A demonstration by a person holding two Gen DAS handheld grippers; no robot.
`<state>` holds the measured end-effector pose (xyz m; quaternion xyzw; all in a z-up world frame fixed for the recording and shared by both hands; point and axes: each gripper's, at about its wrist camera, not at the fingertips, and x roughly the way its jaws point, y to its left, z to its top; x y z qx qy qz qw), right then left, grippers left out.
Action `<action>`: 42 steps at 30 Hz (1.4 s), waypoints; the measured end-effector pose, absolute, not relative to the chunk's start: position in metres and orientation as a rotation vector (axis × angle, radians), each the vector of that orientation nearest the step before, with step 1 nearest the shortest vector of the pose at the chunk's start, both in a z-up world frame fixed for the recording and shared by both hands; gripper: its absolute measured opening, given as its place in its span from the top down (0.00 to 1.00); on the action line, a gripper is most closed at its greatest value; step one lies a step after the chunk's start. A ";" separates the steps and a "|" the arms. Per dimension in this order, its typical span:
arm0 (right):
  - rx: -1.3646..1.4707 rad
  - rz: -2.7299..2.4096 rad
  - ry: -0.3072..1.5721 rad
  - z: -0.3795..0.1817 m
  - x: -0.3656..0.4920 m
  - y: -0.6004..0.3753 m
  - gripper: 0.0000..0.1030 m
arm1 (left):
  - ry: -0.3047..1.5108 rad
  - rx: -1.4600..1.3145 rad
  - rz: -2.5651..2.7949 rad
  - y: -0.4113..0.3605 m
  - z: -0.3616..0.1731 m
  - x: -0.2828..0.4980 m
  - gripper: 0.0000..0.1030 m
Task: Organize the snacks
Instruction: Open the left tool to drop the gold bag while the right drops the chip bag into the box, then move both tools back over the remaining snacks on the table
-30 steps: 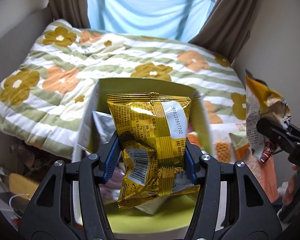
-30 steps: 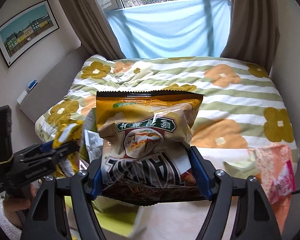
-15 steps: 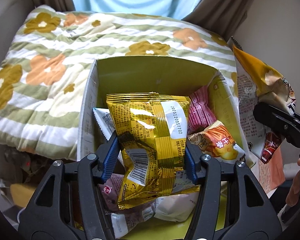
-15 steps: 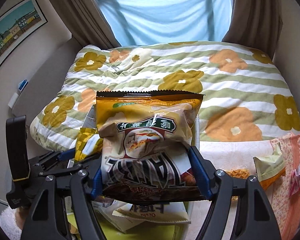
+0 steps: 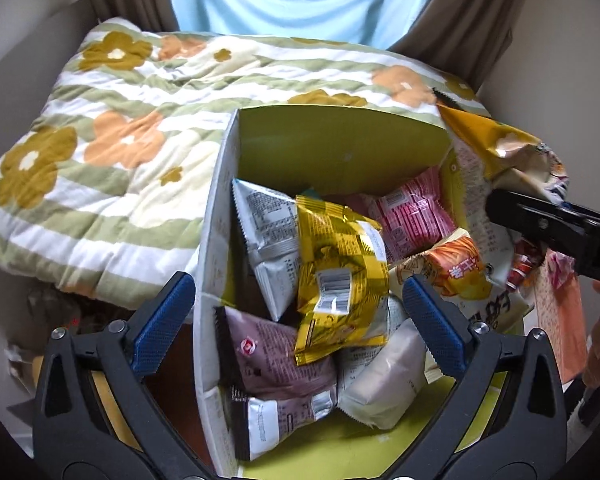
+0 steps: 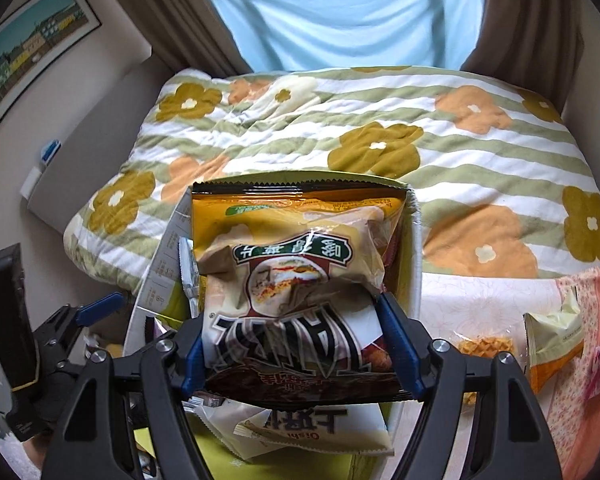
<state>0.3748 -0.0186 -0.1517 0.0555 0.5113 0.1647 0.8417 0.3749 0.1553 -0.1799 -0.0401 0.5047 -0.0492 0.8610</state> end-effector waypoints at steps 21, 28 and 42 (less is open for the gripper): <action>0.074 0.339 0.990 -0.141 0.361 -0.010 0.07 | 1.062 -0.082 -0.069 0.159 -0.171 0.337 0.00; 0.082 0.341 0.956 -0.125 0.342 -0.013 0.07 | 1.015 -0.071 -0.064 0.160 -0.152 0.320 0.00; 0.101 0.258 0.870 -0.098 0.282 -0.028 0.07 | 0.938 -0.021 -0.168 0.147 -0.130 0.290 0.00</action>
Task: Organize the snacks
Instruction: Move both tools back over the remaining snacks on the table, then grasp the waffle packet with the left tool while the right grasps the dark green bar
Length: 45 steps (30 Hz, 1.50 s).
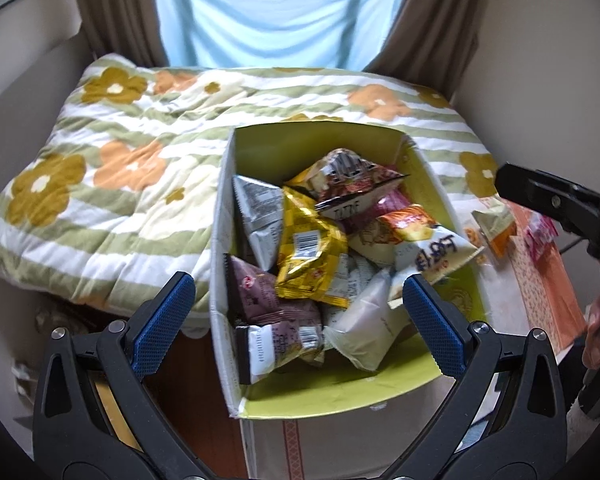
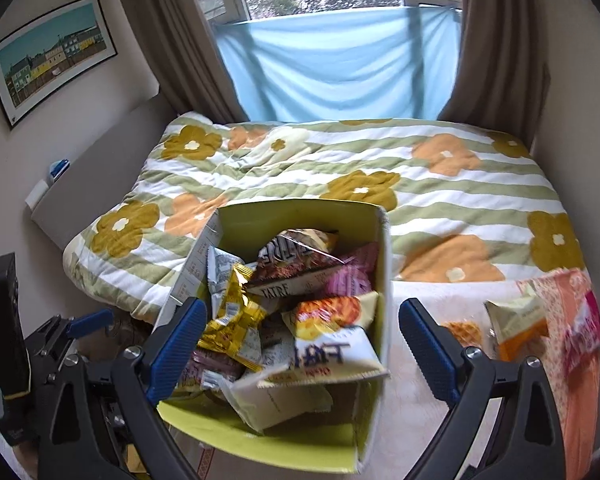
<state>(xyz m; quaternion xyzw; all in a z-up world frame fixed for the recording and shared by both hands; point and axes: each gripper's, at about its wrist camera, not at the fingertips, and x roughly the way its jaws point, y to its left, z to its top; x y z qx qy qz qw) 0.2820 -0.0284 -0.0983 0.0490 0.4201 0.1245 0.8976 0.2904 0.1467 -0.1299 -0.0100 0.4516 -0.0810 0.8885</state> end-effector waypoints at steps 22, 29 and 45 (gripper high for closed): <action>0.121 0.006 0.941 -0.107 0.187 -0.215 0.07 | 0.905 0.086 -0.330 -0.021 -0.104 0.282 0.00; 0.165 -0.009 1.052 -0.143 0.168 -0.251 0.07 | 0.972 0.452 -0.464 -0.122 -0.120 0.308 0.00; 0.474 -0.213 1.301 -0.262 0.145 -0.237 0.07 | 1.289 1.238 -0.800 -0.228 -0.284 0.386 0.00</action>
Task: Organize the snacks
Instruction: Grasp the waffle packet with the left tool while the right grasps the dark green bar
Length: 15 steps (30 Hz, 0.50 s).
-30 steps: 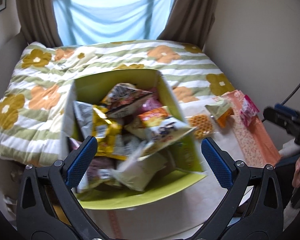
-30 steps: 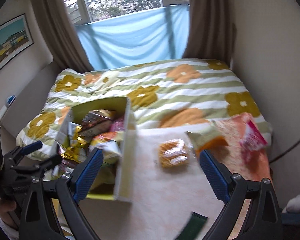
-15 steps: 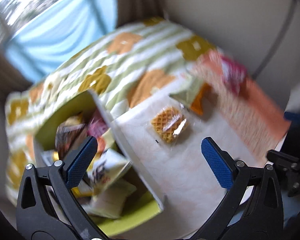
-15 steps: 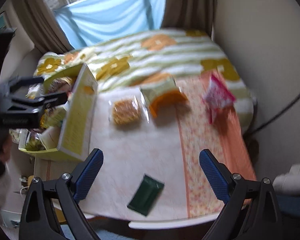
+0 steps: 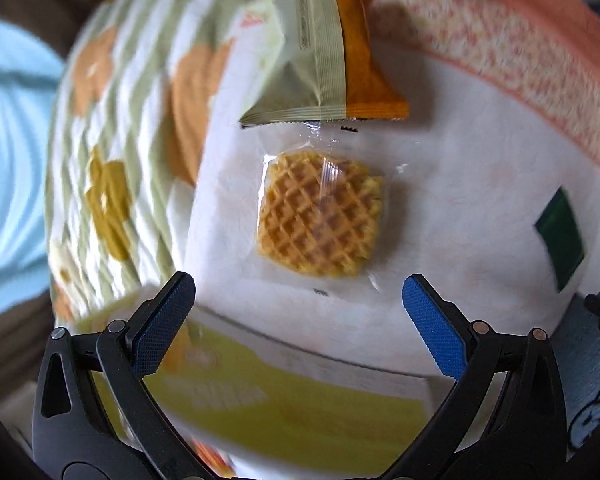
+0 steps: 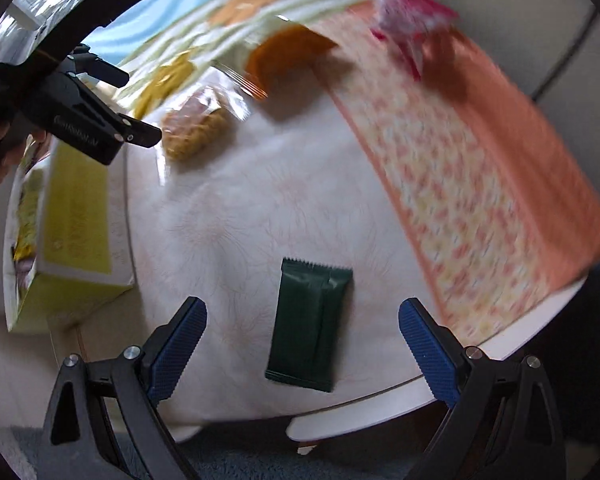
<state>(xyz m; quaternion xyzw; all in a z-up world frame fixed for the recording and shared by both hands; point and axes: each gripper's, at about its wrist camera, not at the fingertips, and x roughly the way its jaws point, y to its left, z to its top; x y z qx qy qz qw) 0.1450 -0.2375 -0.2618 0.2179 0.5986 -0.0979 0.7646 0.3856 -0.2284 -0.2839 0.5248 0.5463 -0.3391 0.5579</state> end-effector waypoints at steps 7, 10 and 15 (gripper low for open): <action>0.485 -0.348 1.325 -0.287 0.142 -0.215 0.07 | 1.341 1.325 -0.931 -0.243 -0.326 0.398 0.00; 0.468 -0.387 1.326 -0.292 0.139 -0.208 0.07 | 1.367 1.325 -0.976 -0.245 -0.333 0.401 0.00; 0.468 -0.423 1.332 -0.302 0.136 -0.203 0.10 | 1.418 1.297 -1.018 -0.250 -0.344 0.406 0.00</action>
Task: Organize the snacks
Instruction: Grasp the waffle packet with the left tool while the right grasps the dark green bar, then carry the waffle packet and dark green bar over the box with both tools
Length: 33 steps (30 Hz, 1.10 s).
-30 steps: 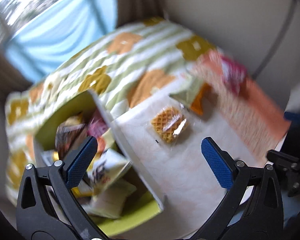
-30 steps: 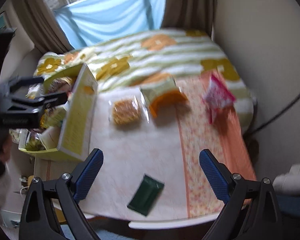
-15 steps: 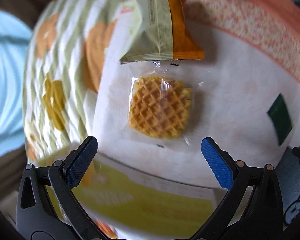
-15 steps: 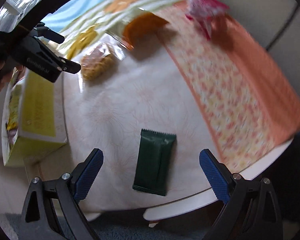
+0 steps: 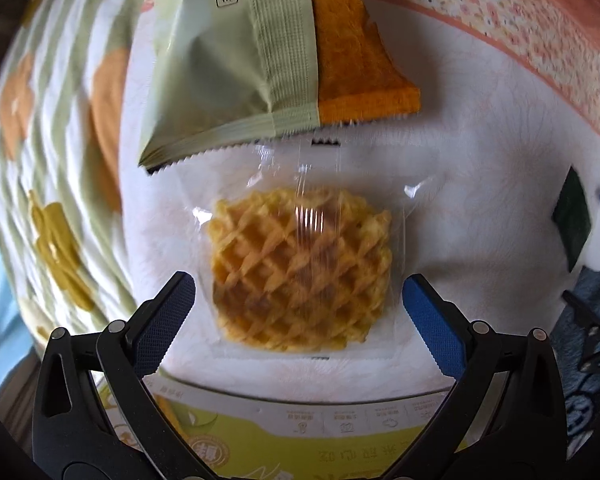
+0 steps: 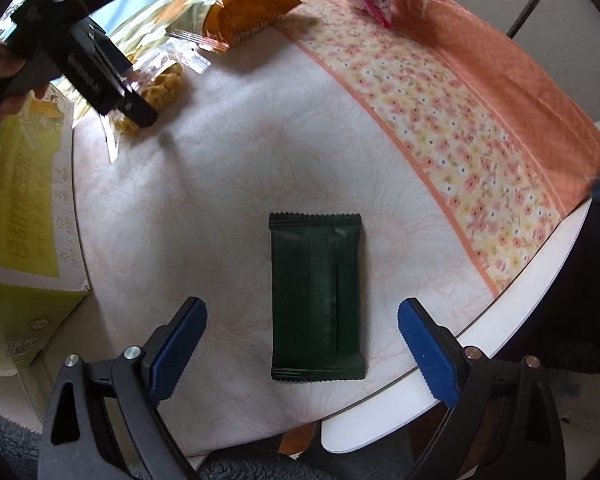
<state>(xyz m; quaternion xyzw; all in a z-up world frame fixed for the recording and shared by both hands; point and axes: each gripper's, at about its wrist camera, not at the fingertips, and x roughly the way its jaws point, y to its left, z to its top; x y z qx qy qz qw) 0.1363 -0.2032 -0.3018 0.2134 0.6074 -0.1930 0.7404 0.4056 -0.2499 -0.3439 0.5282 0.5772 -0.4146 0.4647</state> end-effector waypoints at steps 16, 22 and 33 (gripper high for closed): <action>0.444 -0.459 1.371 -0.329 0.146 -0.201 0.32 | 1.334 1.341 -1.097 -0.247 -0.332 0.399 0.27; 0.394 -0.459 1.367 -0.327 0.151 -0.200 0.57 | 1.305 1.360 -1.095 -0.246 -0.327 0.388 0.28; 0.429 -0.438 1.309 -0.310 0.150 -0.222 0.61 | 1.288 1.348 -1.085 -0.251 -0.311 0.374 0.29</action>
